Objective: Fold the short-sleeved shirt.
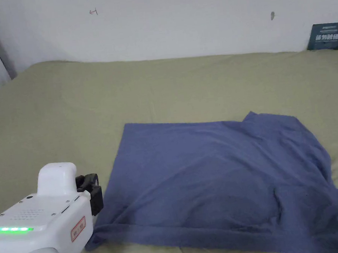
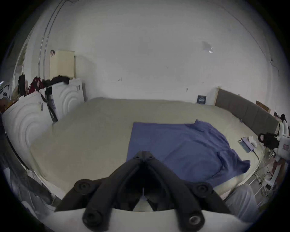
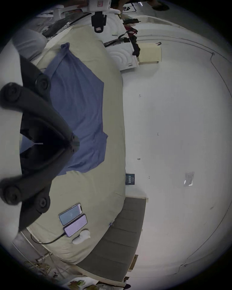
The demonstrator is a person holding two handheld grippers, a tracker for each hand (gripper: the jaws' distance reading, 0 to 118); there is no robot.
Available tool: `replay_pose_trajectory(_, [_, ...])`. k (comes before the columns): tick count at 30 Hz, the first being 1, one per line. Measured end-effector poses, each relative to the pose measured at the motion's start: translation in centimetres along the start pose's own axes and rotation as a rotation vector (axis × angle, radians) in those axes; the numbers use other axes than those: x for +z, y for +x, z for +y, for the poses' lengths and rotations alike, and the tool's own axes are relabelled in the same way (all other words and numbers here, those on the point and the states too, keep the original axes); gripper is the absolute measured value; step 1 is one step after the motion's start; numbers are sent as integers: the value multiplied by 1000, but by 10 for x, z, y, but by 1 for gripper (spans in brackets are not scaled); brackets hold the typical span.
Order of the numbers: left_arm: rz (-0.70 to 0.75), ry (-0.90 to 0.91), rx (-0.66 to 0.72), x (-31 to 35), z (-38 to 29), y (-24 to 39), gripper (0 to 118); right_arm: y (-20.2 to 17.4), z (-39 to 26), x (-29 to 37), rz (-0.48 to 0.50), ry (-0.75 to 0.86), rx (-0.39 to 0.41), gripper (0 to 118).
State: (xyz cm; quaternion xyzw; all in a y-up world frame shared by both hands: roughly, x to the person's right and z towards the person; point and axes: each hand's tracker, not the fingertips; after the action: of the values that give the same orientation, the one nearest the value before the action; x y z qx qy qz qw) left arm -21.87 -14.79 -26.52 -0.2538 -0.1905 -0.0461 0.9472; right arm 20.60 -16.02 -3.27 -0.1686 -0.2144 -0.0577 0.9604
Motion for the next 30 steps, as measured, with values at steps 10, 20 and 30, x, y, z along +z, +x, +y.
replay_pose_trajectory(10, [-73,-420,63,-72,-58,-52,98,17,-23,-17,1,-130,-29,1])
replay_pose_trajectory(20, [-96,-485,99,-110,-75,-44,7,50,-36,-27,-31,-236,-34,1])
replay_pose_trajectory(30, [-85,-455,121,-88,-65,-33,7,79,-68,-46,32,-508,-42,117])
